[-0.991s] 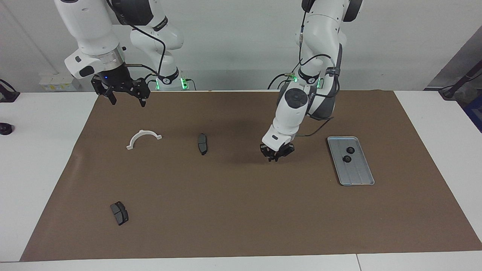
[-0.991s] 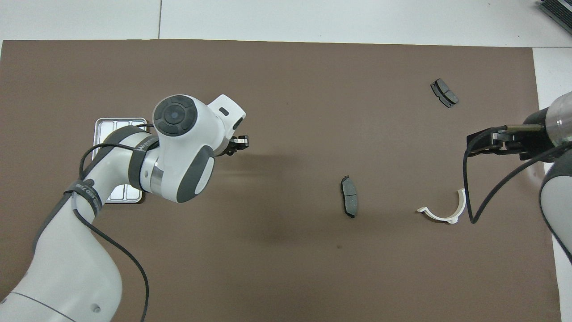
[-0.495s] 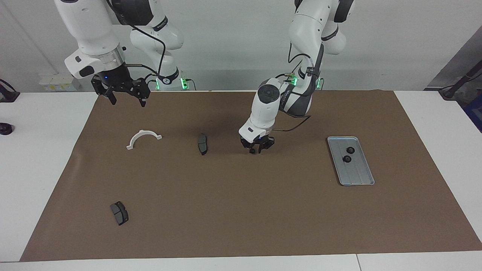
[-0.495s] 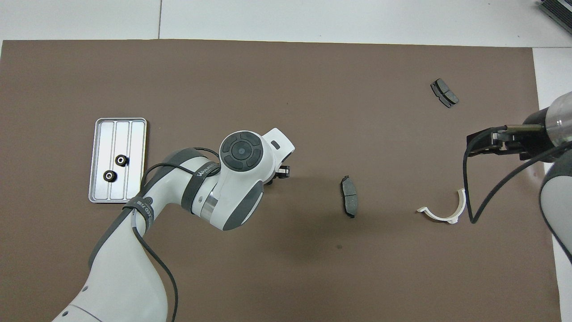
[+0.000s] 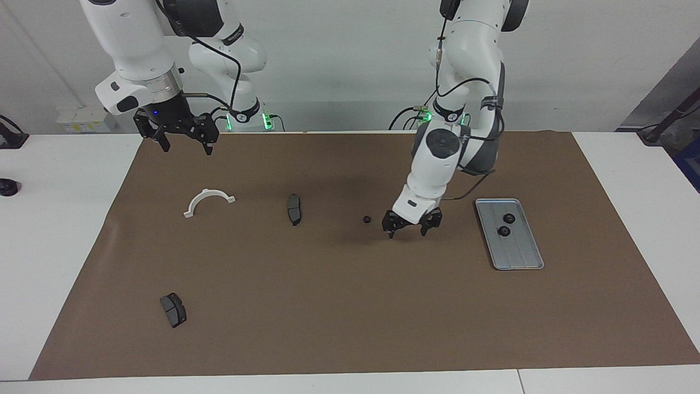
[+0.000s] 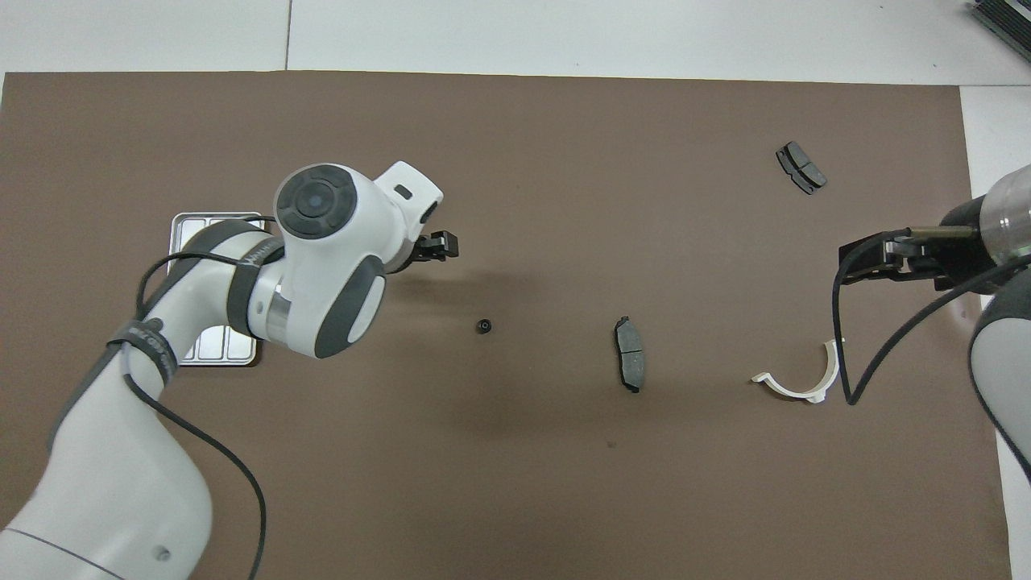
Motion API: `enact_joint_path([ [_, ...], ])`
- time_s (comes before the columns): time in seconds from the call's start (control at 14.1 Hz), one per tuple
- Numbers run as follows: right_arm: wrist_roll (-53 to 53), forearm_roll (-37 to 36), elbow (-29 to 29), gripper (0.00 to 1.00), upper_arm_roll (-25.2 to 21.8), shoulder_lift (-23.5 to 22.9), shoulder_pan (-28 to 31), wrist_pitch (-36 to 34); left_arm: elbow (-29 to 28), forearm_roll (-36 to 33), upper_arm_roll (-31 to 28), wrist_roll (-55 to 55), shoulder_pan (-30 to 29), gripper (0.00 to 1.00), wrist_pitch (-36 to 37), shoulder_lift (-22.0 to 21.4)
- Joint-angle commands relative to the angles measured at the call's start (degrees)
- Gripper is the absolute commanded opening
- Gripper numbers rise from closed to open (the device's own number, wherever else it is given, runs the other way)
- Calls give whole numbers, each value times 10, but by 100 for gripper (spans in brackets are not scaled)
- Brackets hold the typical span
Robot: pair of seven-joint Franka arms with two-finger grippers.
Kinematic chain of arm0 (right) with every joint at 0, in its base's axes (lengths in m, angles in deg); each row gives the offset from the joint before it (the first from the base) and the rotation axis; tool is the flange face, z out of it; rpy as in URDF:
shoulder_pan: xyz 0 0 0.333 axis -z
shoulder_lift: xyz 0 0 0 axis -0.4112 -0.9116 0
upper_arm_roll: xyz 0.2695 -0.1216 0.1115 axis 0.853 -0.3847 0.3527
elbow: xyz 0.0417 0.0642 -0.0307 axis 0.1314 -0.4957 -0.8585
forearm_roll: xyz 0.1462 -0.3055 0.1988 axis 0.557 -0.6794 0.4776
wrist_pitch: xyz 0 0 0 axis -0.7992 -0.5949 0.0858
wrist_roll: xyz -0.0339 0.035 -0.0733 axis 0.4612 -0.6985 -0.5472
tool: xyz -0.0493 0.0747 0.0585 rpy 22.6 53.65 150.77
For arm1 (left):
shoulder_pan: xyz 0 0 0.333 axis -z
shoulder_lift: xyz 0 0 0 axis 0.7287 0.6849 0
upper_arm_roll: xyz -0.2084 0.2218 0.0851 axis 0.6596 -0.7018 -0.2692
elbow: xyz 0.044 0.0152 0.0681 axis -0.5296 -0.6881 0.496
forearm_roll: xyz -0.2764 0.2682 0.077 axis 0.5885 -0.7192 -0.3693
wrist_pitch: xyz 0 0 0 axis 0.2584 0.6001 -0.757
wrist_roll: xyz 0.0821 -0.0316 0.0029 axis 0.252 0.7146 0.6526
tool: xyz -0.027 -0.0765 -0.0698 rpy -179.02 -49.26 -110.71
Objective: Place bearing gear from tray to pile
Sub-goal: 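Return the left gripper to the tray while the right gripper reaches the gear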
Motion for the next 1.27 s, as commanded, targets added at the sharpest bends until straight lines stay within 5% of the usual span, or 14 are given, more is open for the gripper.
enact_joint_path([
  [0.0, -1, 15, -39, 100, 5, 21, -30, 33, 0, -1, 7, -78, -77, 100, 46, -32],
  [0.42, -121, 42, -101, 100, 5, 2, -148, 138, -60, 0, 7, -270, -200, 100, 40, -55],
  [0.85, -263, 16, -109, 100, 4, -114, -258, 276, -170, 0, 7, -347, -246, 90, -44, -88],
  [1.2, -346, -10, -104, 100, 4, -190, -325, 354, -187, 0, 7, -346, -247, 71, -64, -90],
])
